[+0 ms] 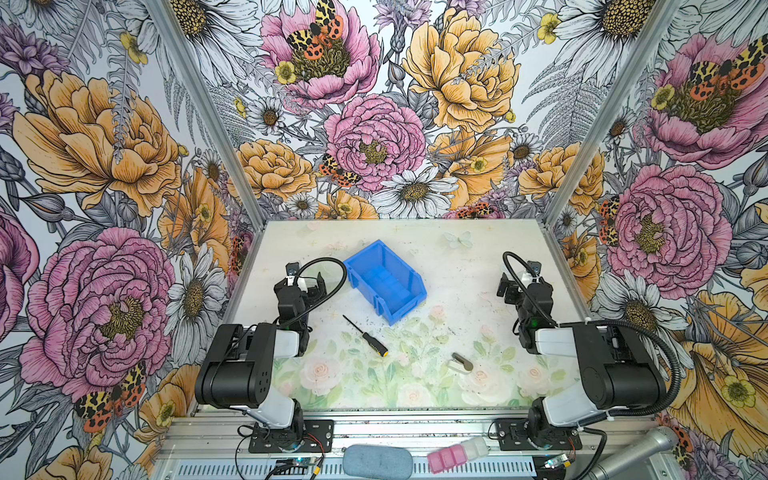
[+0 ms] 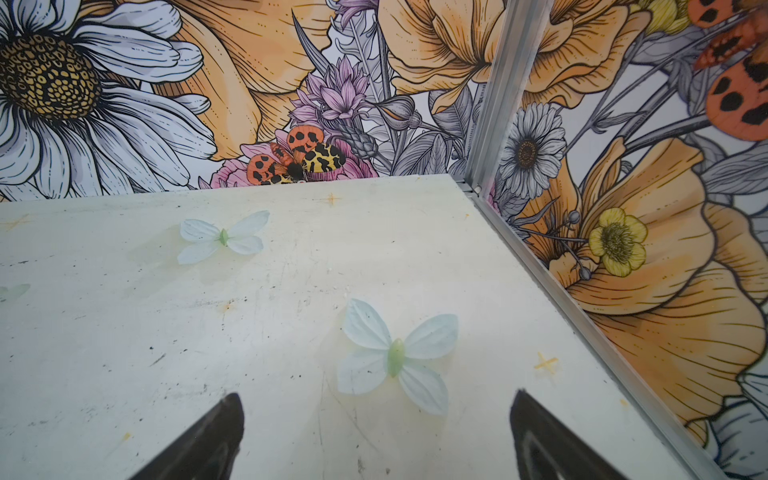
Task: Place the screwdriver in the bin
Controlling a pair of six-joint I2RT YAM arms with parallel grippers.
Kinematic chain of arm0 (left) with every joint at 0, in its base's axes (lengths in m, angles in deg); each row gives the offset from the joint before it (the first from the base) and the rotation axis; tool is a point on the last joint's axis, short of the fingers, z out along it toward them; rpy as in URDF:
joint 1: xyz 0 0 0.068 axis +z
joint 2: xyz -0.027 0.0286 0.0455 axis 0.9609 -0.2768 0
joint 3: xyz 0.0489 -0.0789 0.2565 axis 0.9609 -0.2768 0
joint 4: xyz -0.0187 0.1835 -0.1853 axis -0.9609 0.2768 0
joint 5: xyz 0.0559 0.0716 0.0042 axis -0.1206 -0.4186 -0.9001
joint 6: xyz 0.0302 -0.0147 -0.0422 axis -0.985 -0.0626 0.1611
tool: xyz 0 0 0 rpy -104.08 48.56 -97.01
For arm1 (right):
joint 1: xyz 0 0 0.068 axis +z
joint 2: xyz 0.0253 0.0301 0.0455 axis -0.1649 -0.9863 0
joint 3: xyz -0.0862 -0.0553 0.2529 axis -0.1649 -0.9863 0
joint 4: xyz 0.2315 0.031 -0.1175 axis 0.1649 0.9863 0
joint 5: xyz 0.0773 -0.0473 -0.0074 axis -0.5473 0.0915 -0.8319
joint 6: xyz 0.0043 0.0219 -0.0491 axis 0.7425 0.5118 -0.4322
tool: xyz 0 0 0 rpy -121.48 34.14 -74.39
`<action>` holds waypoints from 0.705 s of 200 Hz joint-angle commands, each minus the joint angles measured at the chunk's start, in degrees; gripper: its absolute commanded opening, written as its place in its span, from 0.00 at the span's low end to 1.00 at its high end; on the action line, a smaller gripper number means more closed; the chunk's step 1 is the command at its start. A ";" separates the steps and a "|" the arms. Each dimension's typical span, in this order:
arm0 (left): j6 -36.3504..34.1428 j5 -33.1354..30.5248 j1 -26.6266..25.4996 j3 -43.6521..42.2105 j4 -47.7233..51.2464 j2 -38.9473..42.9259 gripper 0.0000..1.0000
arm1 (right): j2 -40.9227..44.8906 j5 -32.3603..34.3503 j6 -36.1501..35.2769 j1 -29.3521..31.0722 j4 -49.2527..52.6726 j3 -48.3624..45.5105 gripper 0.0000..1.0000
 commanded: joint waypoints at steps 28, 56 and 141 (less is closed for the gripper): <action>0.32 0.83 0.71 0.25 0.28 1.34 0.99 | 0.55 1.61 0.22 0.64 -1.36 -0.81 0.99; 0.47 -0.25 0.73 1.28 7.34 7.02 0.99 | 4.72 1.95 0.03 0.78 0.19 -2.04 1.00; 18.02 -14.19 -0.92 15.75 57.91 32.06 0.99 | 23.67 7.15 6.80 4.17 40.74 8.33 1.00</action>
